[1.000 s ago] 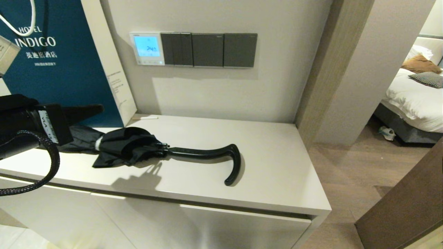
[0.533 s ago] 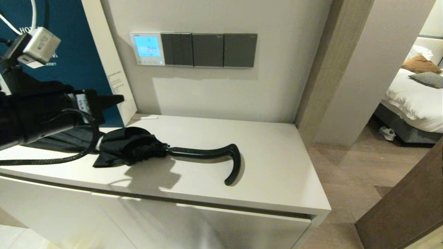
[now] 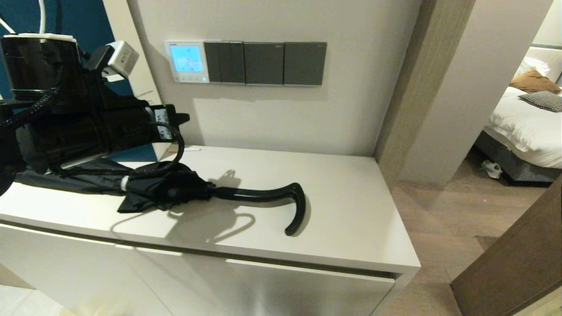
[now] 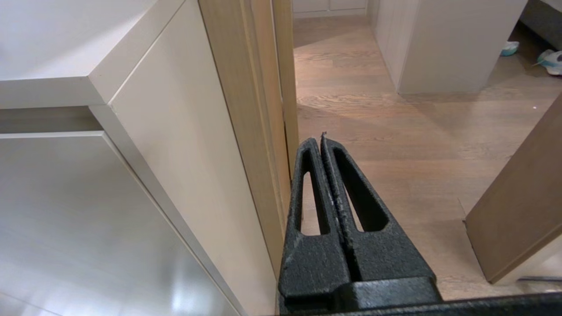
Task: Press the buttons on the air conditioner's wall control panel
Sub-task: Turn off the central air conditioner
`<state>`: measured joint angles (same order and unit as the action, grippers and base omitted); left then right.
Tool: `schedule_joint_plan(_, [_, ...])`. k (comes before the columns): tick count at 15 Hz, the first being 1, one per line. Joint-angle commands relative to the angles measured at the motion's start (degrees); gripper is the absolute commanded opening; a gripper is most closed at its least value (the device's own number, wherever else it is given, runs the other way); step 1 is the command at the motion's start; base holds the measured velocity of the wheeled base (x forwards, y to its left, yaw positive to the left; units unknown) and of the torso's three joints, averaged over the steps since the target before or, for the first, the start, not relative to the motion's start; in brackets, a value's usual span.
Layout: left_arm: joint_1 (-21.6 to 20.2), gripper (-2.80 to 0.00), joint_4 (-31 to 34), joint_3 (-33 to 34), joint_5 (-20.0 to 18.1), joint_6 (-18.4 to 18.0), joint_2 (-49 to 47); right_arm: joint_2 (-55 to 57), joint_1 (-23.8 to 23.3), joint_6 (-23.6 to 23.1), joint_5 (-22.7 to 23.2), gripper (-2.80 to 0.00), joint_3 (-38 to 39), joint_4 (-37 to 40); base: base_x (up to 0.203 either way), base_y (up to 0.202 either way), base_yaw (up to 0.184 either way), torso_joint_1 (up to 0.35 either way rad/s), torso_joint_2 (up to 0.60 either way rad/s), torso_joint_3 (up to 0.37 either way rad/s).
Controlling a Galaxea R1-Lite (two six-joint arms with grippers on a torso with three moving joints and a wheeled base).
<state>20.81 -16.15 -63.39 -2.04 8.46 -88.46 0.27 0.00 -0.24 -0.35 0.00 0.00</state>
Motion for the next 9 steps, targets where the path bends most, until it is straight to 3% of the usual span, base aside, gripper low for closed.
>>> schedule_joint_plan(1, [0.02, -2.80, -0.13, -1.07, 0.54, 0.11, -1.29, 0.08, 0.00, -0.02, 0.00, -2.80, 0.09, 0.00, 0.000, 0.000, 0.000, 0.000, 0.00, 0.000])
schedule_joint_plan(4, [0.02, -2.80, -0.20, -7.45, 2.65, 0.24, -7.87, 0.08, 0.00, -0.02, 0.00, -2.80, 0.09, 0.00, 0.000, 0.000, 0.000, 0.000, 0.00, 0.000])
schedule_joint_plan(9, [0.02, -2.80, -0.20, -9.29, 2.83, 0.42, -8.92, 0.08, 0.00, -0.02, 0.00, -2.80, 0.09, 0.00, 0.000, 0.000, 0.000, 0.000, 0.00, 0.000])
